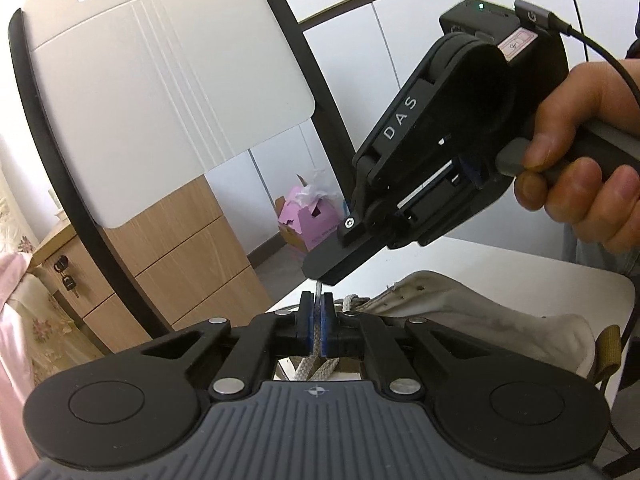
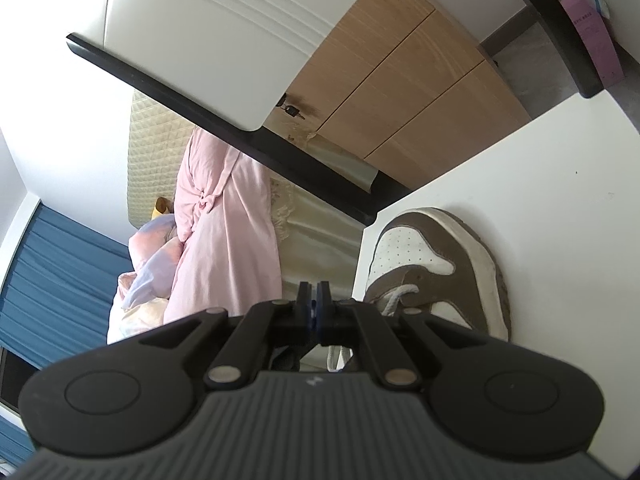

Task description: Lace up shoes with both hands

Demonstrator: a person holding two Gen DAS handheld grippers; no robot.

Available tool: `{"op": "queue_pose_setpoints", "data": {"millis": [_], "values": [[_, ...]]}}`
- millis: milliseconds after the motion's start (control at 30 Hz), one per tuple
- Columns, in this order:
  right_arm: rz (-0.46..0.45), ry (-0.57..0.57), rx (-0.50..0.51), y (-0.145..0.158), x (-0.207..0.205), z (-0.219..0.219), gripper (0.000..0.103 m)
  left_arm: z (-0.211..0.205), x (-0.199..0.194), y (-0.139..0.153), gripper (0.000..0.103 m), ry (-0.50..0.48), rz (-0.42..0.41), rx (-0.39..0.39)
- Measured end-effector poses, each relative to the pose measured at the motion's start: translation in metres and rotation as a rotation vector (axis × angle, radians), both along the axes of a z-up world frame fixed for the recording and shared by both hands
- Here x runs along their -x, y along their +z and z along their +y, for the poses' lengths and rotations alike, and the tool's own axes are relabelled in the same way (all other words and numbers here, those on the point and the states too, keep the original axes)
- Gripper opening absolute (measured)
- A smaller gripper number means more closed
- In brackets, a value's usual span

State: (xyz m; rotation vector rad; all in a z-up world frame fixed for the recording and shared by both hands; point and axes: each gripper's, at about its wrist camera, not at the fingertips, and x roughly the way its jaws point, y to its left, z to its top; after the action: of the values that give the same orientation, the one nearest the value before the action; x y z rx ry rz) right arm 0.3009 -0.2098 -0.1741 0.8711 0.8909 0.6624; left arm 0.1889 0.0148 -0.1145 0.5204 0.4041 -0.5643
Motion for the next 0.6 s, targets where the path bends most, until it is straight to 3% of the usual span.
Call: {"op": "queue_pose_setpoints", "data": {"millis": [100, 167, 300, 600], "values": [[-0.04, 0.002, 0.101, 0.009, 0.003, -0.001, 0.008, 0.0, -0.001, 0.004, 0.004, 0.018, -0.025, -0.059], [-0.095, 0.035, 0.253, 0.02, 0.006, 0.005, 0.008, -0.005, -0.009, -0.002, 0.004, 0.026, -0.101, -0.154], [-0.195, 0.144, 0.495, 0.03, 0.015, 0.03, 0.008, -0.017, -0.012, -0.028, 0.004, -0.009, -0.085, -0.231], [-0.24, 0.2, 0.569, 0.03, 0.022, 0.039, 0.014, -0.032, -0.008, -0.042, 0.004, -0.086, -0.075, -0.328]]}}
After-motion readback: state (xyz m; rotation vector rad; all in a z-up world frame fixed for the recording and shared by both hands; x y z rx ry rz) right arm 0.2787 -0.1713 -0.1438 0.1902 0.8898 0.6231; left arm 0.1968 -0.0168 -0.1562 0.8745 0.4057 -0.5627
